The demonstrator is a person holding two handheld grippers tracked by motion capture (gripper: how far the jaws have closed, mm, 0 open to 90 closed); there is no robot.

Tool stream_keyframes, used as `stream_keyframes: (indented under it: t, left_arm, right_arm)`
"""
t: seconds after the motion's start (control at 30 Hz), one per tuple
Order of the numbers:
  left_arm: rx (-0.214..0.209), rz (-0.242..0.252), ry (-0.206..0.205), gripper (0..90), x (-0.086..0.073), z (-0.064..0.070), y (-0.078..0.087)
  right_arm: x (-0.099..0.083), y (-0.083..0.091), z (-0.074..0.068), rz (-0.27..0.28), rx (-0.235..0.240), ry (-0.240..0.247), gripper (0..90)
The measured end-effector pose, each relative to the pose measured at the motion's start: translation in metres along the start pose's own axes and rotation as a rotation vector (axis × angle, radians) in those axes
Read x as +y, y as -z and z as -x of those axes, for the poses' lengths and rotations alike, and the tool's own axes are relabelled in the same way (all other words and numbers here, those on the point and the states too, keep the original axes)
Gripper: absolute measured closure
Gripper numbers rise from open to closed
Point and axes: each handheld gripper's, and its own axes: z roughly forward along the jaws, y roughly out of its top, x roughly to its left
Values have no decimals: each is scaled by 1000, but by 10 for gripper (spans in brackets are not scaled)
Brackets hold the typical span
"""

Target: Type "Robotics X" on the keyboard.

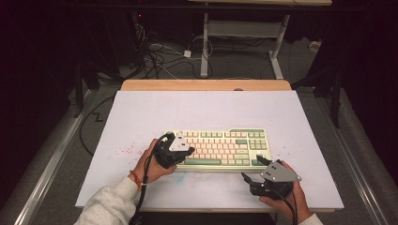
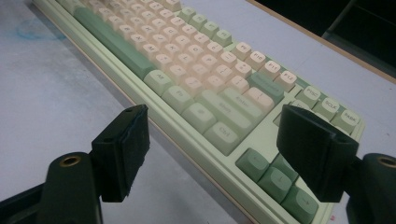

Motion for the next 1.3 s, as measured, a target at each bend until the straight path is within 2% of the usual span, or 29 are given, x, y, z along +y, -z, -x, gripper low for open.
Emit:
stream_keyframes:
  t: [0.07,0.4,0.5,0.73,0.8,0.83,0.93,1.1,1.13,1.2,1.3]
  left_arm:
    - [-10,-6,2,877,6,0,-8]
    - [-45,-44,-19,876,19,6,-31]
    - [-50,-63,-30,871,20,7,-37]
    - [-55,-74,-27,864,21,8,-45]
    - [-50,-99,-39,875,21,10,-51]
    - [-43,-93,-35,876,21,10,-51]
    - [-30,-87,-44,864,22,11,-49]
    - [-8,-56,-40,845,23,7,-37]
    - [-8,-50,-41,831,22,7,-35]
    - [27,-39,-58,804,21,7,-26]
    - [43,-22,-64,745,19,7,-19]
  right_arm:
    - [0,-1,0,-3,-1,3,259]
    - [-1,-2,-1,-14,6,10,260]
    - [-2,-4,-1,-24,7,12,261]
    - [-3,-5,-2,-36,3,24,266]
    - [-3,-5,-2,-38,-13,29,269]
    - [-2,-5,-1,-30,-44,22,271]
    - [-2,-3,2,-20,-71,8,273]
    - [-3,-3,3,-26,-74,5,273]
    - [-3,-3,3,-28,-74,10,273]
    - [-3,-4,2,-39,-83,17,278]
    - [-3,-4,3,-49,-87,11,279]
